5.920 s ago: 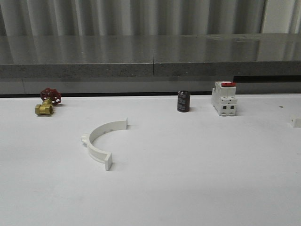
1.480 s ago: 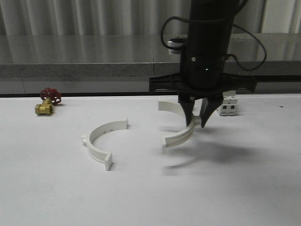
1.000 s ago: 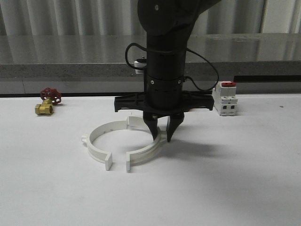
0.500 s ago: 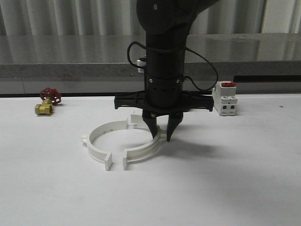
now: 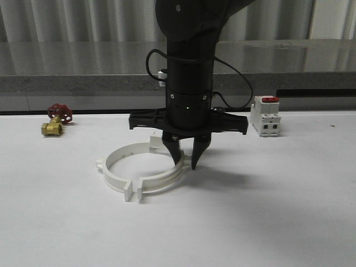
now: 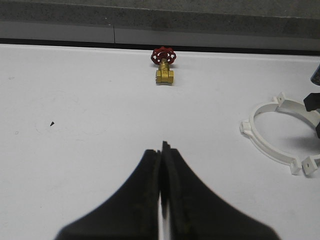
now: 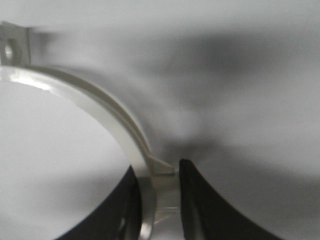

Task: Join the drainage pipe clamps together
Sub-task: 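Lower and push the held half-ring against the first to close the ring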

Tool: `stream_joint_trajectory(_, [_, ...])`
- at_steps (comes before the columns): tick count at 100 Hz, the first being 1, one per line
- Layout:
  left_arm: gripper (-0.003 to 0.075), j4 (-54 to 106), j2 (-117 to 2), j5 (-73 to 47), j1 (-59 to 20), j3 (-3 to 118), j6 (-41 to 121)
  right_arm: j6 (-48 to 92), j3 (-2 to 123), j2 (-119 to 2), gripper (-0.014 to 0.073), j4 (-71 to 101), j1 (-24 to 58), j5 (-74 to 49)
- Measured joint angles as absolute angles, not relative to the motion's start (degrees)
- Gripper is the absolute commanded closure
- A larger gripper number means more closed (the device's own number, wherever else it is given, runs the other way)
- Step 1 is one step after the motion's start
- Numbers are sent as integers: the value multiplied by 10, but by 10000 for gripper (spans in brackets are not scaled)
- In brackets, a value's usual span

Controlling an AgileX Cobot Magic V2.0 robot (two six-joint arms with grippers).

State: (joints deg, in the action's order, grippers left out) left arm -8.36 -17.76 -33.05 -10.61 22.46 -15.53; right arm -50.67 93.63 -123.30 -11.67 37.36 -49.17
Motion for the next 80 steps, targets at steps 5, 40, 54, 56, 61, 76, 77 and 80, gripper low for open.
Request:
stream_joint_trajectory(5, [741, -84, -178, -331, -106, 225, -155, -510, 936, -1233, 555, -117, 374, -492])
stream_joint_trajectory(40, [741, -84, -178, -331, -106, 225, -155, -533, 937, -1245, 555, -116, 374, -492])
stream_joint_trajectory(54, [741, -84, -178, -331, -106, 225, -155, -545, 937, -1245, 555, -116, 374, -486])
stream_joint_trajectory(56, [741, -84, -178, -331, -106, 225, -155, -546, 937, -1245, 555, -116, 374, -485])
stream_joint_trajectory(61, [741, -84, -178, -331, -106, 225, -155, -547, 937, -1245, 555, -115, 374, -485])
stream_joint_trajectory(76, [741, -84, -178, -331, -106, 225, -155, -549, 937, -1245, 555, -113, 374, -483])
stream_joint_trajectory(77, [741, -84, -178, -331, -106, 225, -155, -549, 937, -1245, 555, -113, 374, -483])
stream_joint_trajectory(80, [741, -84, -178, -331, -106, 225, -155, -549, 937, -1245, 555, -112, 374, -482])
